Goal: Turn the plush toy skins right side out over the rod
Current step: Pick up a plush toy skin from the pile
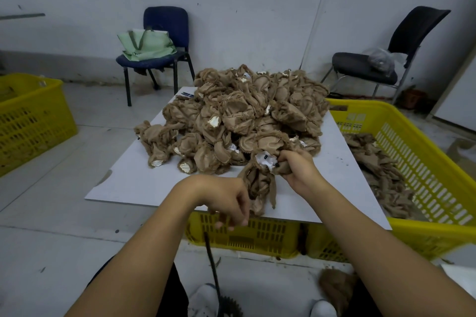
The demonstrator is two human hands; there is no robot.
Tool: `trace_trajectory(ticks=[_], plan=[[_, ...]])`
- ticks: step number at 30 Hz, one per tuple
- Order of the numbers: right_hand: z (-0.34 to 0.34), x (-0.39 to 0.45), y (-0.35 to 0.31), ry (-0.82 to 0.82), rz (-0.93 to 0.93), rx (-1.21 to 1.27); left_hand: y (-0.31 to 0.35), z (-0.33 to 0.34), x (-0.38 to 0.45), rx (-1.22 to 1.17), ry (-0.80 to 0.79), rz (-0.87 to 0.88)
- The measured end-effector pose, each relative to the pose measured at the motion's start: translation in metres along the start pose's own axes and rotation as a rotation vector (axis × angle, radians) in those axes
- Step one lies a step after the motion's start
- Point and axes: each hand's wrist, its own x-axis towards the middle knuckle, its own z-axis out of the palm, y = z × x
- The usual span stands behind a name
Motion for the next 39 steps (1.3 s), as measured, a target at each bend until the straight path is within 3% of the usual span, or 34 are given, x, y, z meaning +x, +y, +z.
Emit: trace_trajectory(ticks=[4,8,11,15,19,25,32,39], plan=[[0.002,-0.001,0.001,-0.014,-0.006,-0.022,-0.007,0.004,-0.003,0.085,-0.112,-0.129],[0.003,-0.001,0.001,-0.009,0.003,-0.019,-0.009,0.012,-0.004,0.083,-0.324,-0.135],[0.004,-0.002,0.001,-0.005,0.004,-0.019,-0.012,0.015,-0.008,0.024,-0.434,-0.072],[0.004,-0.004,0.001,0.006,0.014,-0.016,-0.015,0.014,-0.016,-0.135,-0.491,0.146],[0.004,-0.006,0.0,0.008,0.023,-0.015,-0.019,0.012,-0.019,-0.141,-0.343,0.319],[0.004,-0.007,-0.002,0.02,0.026,-0.01,-0.02,0.008,-0.012,-0.267,-0.092,0.214],[0.007,-0.008,-0.002,0.001,0.018,0.009,-0.014,0.022,-0.004,-0.284,0.272,0.366],[0.008,-0.018,-0.005,-0.064,-0.05,0.06,0.006,0.032,0.023,-0.415,0.405,0.386]])
